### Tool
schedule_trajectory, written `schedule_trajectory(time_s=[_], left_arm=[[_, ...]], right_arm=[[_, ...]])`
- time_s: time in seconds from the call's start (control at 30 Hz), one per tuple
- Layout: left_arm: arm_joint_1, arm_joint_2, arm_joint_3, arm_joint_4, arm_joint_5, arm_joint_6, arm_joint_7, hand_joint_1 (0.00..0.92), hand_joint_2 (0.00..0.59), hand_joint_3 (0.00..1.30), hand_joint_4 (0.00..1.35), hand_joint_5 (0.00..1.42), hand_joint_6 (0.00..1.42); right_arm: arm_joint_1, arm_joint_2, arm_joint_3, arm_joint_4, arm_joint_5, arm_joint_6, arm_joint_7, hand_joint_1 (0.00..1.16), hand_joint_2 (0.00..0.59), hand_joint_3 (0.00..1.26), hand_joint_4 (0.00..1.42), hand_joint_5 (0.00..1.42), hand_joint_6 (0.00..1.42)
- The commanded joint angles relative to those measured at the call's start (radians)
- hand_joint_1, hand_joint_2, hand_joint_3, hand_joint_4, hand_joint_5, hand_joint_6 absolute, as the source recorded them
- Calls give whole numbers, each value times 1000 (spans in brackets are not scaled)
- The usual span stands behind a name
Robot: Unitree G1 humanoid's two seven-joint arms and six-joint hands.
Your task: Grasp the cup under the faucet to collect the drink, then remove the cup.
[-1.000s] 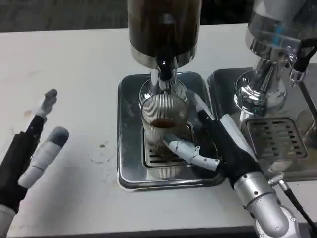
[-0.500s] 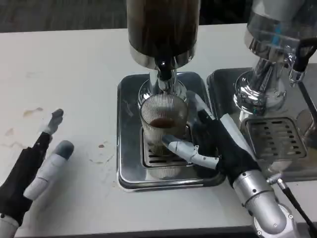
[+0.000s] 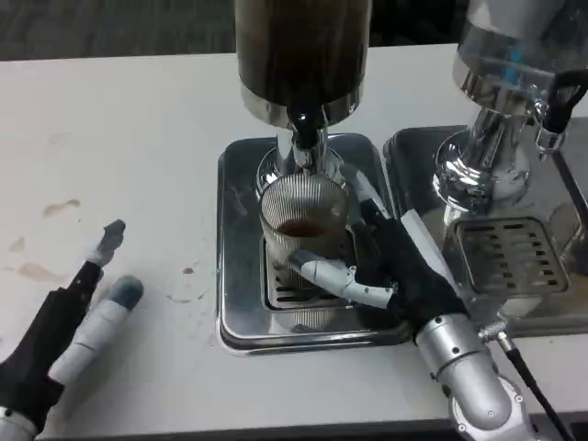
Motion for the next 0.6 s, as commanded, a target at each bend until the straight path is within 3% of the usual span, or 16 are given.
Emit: schedule_trajectory(time_s=[0.03,0.6], left_arm=[[14,9,-9,-4,11,-4,10,0,90,0,0,0,0],[30,12,-11,-31,7,6,17,0,92,0,0,0,0]], right_arm=[[-30,18,0,48,-5,-39,-42,732,185,0,0,0,0],[-66,71,6,162,1,-122,-105,805,159,0,0,0,48]])
